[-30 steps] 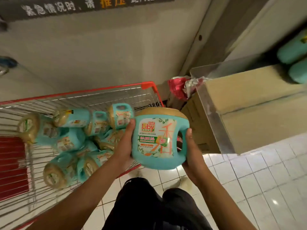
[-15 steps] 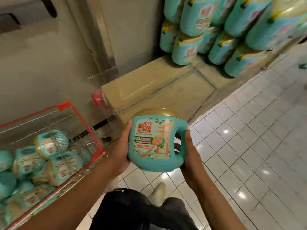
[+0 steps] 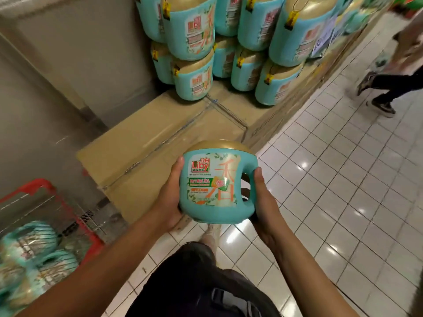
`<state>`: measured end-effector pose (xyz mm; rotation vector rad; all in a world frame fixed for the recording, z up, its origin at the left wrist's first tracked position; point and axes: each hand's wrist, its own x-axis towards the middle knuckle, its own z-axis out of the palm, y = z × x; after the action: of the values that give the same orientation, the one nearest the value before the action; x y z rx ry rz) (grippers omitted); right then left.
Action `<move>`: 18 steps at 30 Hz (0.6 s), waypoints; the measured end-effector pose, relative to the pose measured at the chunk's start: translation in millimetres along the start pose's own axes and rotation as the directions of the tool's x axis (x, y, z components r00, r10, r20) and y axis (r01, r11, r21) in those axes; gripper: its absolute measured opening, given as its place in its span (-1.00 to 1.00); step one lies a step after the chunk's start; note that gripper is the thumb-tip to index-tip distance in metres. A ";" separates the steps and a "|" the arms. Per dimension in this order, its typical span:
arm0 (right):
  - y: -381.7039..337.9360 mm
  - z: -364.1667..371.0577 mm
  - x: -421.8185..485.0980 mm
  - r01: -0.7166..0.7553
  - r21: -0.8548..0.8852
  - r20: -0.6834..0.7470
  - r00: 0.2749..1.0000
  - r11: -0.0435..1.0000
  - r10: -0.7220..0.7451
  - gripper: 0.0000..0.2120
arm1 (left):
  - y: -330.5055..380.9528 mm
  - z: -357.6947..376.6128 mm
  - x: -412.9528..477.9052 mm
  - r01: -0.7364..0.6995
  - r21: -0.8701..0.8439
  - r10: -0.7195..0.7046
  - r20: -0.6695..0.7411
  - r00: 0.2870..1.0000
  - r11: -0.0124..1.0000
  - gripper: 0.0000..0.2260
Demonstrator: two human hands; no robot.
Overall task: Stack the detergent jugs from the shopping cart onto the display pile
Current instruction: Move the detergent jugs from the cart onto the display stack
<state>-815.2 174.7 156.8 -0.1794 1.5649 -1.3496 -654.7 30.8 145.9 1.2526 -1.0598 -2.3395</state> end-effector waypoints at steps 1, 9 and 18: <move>-7.9 -4.9 10.4 -0.003 -0.007 -0.005 1.000 1.000 0.003 -0.43 | 4.8 5.3 12.4 -0.003 0.020 0.003 0.013 1.000 1.000 -0.39; -78.2 -23.6 106.1 -0.006 -0.092 -0.004 1.000 0.996 0.006 -0.46 | 50.9 27.3 112.6 0.066 0.149 -0.074 0.049 0.996 0.987 -0.37; -129.6 -9.3 206.5 0.043 -0.107 0.038 0.999 0.993 -0.039 -0.48 | 72.6 28.9 178.8 -0.232 0.043 0.235 -0.062 0.970 0.972 -0.09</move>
<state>-980.8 -3.8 140.4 -0.3018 1.6130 -1.2872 -788.8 -103.7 101.0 1.1412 -1.1626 -2.0976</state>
